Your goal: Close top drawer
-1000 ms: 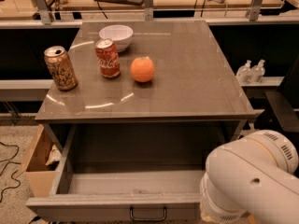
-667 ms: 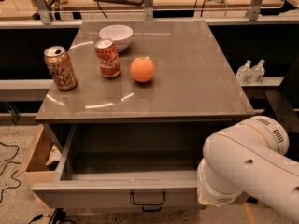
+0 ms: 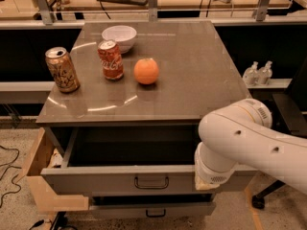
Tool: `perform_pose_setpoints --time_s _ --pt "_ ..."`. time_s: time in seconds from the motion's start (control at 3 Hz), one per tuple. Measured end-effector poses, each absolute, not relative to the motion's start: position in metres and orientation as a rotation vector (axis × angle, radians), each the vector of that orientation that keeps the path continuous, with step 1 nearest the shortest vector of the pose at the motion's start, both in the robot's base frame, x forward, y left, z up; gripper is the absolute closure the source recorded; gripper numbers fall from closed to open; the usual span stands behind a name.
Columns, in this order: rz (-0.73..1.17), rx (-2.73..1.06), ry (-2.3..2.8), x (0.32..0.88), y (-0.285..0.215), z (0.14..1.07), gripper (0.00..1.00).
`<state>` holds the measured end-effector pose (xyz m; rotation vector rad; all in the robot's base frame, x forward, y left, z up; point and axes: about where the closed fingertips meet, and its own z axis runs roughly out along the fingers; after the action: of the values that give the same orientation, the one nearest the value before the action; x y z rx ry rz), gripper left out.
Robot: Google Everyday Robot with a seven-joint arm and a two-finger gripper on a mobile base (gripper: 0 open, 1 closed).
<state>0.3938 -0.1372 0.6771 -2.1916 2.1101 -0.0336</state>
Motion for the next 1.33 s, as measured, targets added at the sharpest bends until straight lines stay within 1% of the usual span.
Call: perform_pose_setpoints --time_s 0.67,1.0,1.33 --pt "0.019 -2.193 2.114 0.455 -0.133 0.671 1.00" --pt "-0.020 -2.138 2.118 0.463 -0.140 0.685 1.00" --pt "-0.104 -2.054 2.110 0.452 -0.153 0.713 1.00"
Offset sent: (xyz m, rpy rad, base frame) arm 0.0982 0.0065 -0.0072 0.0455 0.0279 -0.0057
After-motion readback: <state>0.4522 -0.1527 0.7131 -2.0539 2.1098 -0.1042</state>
